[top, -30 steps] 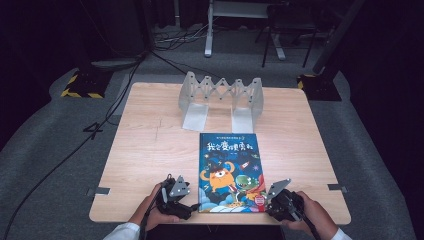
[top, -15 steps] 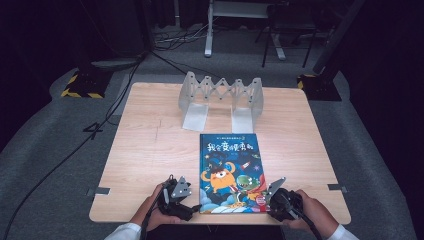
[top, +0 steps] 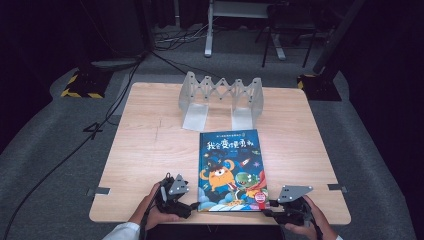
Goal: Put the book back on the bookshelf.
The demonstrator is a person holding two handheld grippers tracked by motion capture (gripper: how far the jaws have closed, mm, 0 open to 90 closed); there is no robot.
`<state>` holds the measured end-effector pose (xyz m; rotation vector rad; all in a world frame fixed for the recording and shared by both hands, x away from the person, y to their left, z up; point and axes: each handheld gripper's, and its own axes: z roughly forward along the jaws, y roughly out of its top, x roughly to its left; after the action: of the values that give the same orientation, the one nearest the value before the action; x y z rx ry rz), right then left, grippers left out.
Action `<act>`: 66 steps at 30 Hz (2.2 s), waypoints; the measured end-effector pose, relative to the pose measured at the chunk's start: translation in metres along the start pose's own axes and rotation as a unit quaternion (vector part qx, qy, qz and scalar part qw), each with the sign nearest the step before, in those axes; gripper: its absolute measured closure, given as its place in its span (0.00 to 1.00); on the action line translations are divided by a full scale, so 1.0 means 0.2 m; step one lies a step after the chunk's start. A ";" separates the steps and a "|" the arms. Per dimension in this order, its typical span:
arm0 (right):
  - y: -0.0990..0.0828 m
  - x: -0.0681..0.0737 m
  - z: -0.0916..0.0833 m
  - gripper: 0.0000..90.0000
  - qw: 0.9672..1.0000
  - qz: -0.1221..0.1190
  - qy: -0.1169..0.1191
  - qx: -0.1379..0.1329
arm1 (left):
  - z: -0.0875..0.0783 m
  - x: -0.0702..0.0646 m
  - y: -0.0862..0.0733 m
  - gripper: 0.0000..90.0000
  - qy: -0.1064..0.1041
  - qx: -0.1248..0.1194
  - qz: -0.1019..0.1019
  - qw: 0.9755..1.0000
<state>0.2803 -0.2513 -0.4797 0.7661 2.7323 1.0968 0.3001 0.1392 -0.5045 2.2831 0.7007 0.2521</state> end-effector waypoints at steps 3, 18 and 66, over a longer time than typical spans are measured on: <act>0.01 -0.03 -0.02 0.52 0.998 0.023 0.043 -0.038 | 0.00 0.00 0.00 0.20 0.003 0.001 0.003 1.000; 0.14 -0.22 0.00 0.38 0.987 0.060 0.117 -0.095 | 0.00 0.00 0.00 0.19 0.004 0.001 0.003 1.000; 0.26 -0.23 0.06 0.57 0.979 -0.002 0.090 -0.183 | 0.09 -0.02 0.12 0.17 -0.084 -0.013 -0.065 0.994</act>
<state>0.3450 -0.2351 -0.4575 0.6315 2.5440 1.6772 0.3142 0.1117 -0.5004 2.1923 0.7505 0.0084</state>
